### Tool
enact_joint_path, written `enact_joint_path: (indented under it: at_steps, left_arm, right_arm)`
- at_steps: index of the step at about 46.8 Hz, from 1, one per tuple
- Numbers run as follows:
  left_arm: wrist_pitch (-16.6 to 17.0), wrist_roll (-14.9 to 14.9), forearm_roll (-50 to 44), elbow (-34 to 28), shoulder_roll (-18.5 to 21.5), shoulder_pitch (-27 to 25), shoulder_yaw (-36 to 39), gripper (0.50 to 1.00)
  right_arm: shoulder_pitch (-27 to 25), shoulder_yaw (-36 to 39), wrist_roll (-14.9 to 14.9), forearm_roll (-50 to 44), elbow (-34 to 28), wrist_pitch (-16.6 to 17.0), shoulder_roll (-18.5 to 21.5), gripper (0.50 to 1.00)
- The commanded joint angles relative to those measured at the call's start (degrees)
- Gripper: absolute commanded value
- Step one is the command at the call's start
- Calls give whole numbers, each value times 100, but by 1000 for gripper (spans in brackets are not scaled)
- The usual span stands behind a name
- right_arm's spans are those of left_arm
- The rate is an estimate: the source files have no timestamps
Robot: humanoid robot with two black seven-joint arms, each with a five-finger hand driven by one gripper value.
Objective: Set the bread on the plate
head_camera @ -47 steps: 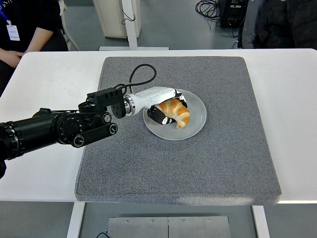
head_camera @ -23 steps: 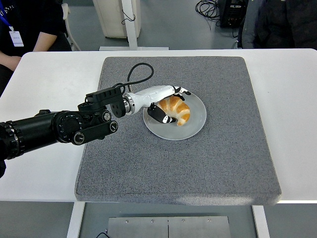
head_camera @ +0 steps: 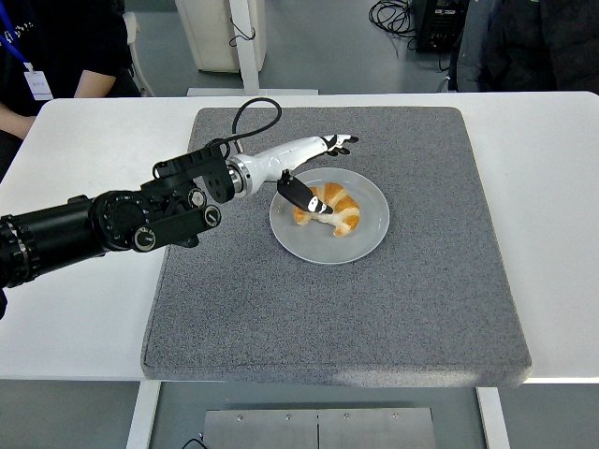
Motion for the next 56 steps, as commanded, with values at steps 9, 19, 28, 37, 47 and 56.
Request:
enact_joint_path:
  at_steps: [9,19,28,37,47,56]
  left_arm:
    - [-589,42,-699,-12,312,-464,-273,958]
    - [-958,245,-937,-3,638,-631,-1002,958]
    - [-924,254,-1305,-3,822,-578,-1670,958]
    - [-739,245,-2729,6,1006,-262,-2233,960]
    - [-625,166,-3178,216,1077,195,-2760,960]
    - [-625,148,-3178,270,1024,880,-3647,960]
  right_arm:
    - [18,0,0,0,0,-2,0,1000]
    - [18,0,0,0,0,-2,0,1000]
    - [18,0,0,0,0,-2,0,1000]
    - [18,0,0,0,-9,-2,0,1000]
    - [18,0,0,0,0,-2,0,1000]
    - [18,0,0,0,0,-2,0,1000]
